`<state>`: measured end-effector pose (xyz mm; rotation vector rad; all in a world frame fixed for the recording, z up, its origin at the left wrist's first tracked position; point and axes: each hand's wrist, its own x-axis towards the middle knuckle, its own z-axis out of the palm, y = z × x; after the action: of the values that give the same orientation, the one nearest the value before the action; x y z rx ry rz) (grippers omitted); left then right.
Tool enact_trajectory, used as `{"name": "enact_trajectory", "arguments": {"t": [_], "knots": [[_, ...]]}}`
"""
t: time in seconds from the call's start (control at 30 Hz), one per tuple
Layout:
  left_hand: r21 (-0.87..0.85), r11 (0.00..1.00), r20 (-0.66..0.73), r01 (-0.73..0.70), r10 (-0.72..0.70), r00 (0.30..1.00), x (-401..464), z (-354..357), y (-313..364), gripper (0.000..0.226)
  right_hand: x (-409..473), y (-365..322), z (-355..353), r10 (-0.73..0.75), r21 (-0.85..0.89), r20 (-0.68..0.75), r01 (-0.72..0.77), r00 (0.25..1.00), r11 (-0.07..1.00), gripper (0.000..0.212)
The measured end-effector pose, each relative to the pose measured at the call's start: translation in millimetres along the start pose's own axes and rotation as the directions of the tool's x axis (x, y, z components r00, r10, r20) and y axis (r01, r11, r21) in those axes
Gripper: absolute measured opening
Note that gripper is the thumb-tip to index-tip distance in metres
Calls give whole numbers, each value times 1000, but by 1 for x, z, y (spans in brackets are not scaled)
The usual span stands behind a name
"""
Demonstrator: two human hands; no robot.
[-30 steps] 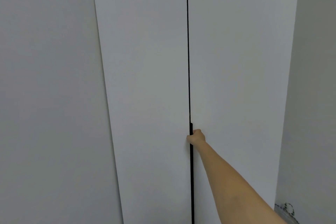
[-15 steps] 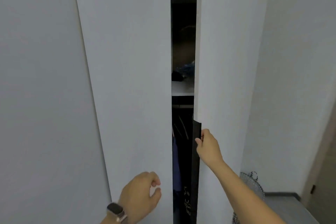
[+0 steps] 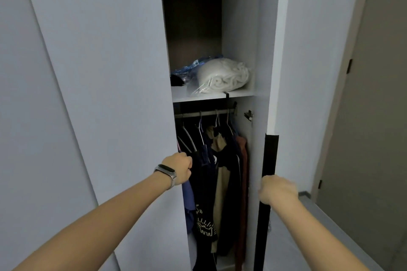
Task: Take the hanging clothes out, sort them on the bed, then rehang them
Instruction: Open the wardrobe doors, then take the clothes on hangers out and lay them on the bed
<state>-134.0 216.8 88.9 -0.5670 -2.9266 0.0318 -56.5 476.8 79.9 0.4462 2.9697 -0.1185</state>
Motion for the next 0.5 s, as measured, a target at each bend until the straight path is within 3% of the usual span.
{"name": "enact_trajectory", "arguments": {"t": [0.07,0.23,0.37,0.5], "knots": [[102,994,12,-34,33,999,1,2,-6,27,-4,-20,9,-120,-31,137,125,983,992,26],[226,970,-33,-93,103,994,14,-8,-30,29,19,-61,41,-412,292,153,358,898,887,20],[338,933,0,-119,127,992,52,-21,-60,28,49,-82,57,-438,682,164,219,884,698,21],[451,882,-38,-134,169,985,111,-30,-76,29,102,-101,57,-427,760,180,150,886,632,21]]}}
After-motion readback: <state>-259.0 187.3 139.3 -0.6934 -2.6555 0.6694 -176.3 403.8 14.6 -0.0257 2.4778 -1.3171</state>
